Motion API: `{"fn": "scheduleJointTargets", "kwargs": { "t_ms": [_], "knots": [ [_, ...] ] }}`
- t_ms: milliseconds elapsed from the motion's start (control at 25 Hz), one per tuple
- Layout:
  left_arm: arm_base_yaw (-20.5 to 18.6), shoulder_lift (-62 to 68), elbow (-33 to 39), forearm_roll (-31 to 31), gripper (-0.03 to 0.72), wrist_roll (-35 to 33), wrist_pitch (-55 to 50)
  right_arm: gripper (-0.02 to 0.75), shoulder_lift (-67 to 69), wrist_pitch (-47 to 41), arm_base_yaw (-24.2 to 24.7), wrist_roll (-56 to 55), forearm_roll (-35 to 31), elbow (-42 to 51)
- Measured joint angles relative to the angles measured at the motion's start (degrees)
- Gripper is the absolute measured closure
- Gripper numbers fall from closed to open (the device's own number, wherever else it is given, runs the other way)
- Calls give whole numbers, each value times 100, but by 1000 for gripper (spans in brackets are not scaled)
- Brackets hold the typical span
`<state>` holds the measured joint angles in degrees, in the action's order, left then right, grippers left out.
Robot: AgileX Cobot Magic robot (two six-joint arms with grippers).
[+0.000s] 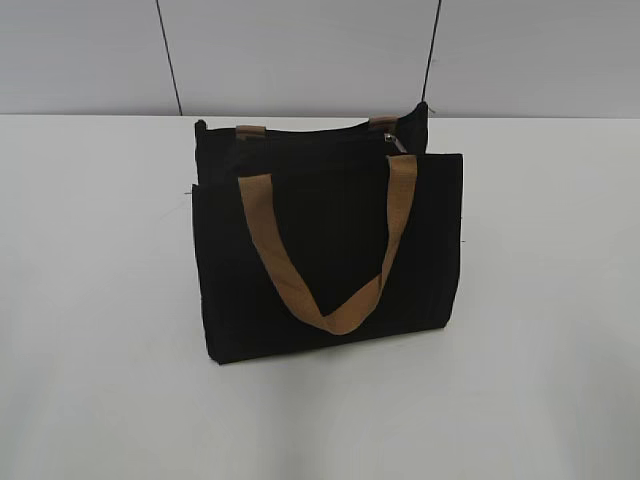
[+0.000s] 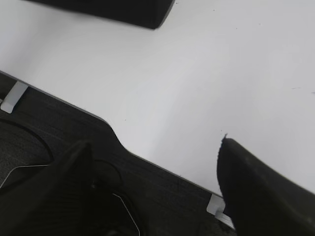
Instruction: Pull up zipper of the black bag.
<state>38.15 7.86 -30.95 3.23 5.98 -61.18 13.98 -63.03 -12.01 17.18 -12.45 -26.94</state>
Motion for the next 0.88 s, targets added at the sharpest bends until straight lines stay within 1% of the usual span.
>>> {"fn": "scheduleJointTargets", "kwargs": {
  "t_ms": [80,160,320,400,560,680,760,880],
  "knots": [
    [-344,0,0,0,122,0,0,142,-44,5,127,0,-89,0],
    [-784,-29,0,0,123,0,2,142,-207,15,398,0,-171,0],
    [-1854,-182,0,0,141,0,2,142,-844,26,1146,2,-369,2],
    [-2385,-255,0,0,152,0,2,142,-1194,26,1407,2,-392,2],
    [-3234,-506,0,0,168,0,2,142,-1438,26,1542,9,-423,6],
    [-3626,-779,0,0,172,0,2,142,-1443,26,1508,9,-429,6],
    [-3706,-816,0,5,174,0,2,142,-1443,26,1502,9,-436,6],
    [-3724,-816,7,1,174,0,2,142,-1443,26,1502,9,-443,6]
  ]
}}
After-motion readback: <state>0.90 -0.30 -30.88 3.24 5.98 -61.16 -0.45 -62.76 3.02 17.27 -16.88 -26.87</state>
